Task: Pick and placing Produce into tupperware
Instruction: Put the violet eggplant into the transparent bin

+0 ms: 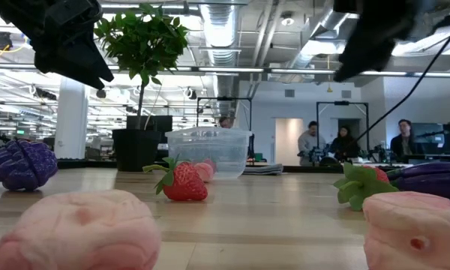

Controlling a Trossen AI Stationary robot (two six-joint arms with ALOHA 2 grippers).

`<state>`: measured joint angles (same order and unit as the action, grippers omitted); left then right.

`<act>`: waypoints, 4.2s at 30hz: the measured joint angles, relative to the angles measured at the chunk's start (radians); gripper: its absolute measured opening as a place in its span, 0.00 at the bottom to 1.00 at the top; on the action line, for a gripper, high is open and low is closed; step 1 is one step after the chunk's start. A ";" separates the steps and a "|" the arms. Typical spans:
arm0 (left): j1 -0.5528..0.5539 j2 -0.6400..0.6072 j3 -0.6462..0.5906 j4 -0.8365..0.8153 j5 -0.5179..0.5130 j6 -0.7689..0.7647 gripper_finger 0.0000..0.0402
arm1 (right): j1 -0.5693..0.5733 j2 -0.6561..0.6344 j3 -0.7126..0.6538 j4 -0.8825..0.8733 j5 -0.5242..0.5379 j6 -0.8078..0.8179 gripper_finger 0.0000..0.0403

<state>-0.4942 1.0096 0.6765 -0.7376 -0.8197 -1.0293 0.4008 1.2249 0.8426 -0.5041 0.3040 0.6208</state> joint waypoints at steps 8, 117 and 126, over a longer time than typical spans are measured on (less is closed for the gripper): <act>0.000 0.000 0.000 0.007 -0.004 0.003 0.57 | 0.224 0.007 -0.047 -0.070 0.108 0.274 0.62; 0.000 0.000 0.000 0.029 0.001 0.042 0.57 | 0.192 0.367 -0.080 -0.017 -0.020 0.417 0.61; 0.000 0.000 0.000 0.029 0.001 0.042 0.57 | 0.172 0.367 -0.080 -0.012 -0.033 0.389 0.48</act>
<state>-0.4946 1.0096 0.6765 -0.7090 -0.8188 -0.9874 0.5732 1.5921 0.7628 -0.5159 0.2705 1.0100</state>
